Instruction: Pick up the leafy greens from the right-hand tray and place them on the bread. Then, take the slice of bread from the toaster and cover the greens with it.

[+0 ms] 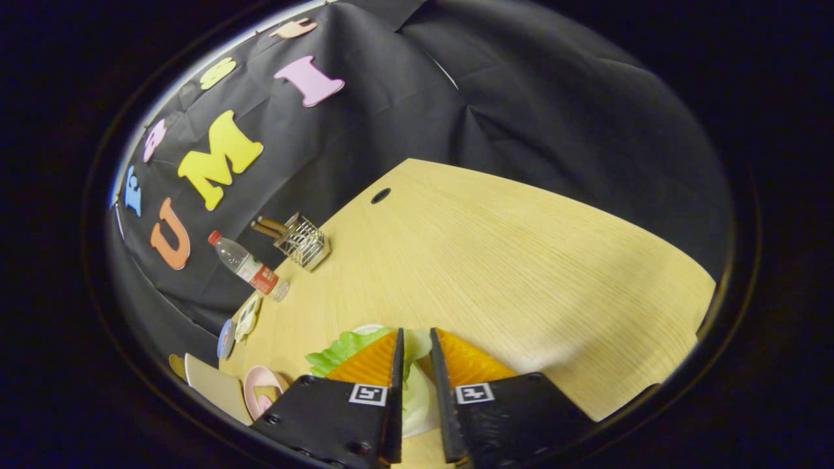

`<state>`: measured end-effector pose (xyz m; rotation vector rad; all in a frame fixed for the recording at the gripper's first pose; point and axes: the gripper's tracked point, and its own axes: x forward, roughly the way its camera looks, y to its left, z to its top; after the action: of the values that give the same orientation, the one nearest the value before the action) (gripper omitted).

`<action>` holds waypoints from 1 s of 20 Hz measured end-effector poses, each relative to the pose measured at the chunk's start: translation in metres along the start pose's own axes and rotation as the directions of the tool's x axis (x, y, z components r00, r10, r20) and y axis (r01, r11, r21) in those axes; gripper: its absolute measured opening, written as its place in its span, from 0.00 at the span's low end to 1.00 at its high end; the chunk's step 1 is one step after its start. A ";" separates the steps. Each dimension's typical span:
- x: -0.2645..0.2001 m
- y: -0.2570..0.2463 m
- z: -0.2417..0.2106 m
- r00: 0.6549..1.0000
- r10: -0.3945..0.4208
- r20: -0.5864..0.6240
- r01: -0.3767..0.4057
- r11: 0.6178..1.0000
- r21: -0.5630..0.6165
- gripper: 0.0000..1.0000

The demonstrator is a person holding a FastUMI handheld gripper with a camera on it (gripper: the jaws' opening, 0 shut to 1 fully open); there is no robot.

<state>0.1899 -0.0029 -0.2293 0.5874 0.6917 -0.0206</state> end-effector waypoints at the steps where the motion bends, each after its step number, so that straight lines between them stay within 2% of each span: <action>1: -0.002 0.001 0.003 1.000 0.001 0.008 -0.001 1.000 -0.003 0.14; 2: -0.004 0.004 0.003 1.000 0.008 0.011 -0.008 1.000 -0.014 0.04; 3: -0.007 0.008 0.003 1.000 0.024 0.014 -0.024 0.999 -0.026 0.01; 15: -0.075 0.091 0.022 0.975 0.194 0.109 -0.190 0.980 -0.053 0.00; 20: -0.102 0.130 0.022 0.964 0.233 0.129 -0.220 0.969 -0.108 0.00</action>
<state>0.1509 0.0779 -0.0886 0.5672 0.4821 0.1817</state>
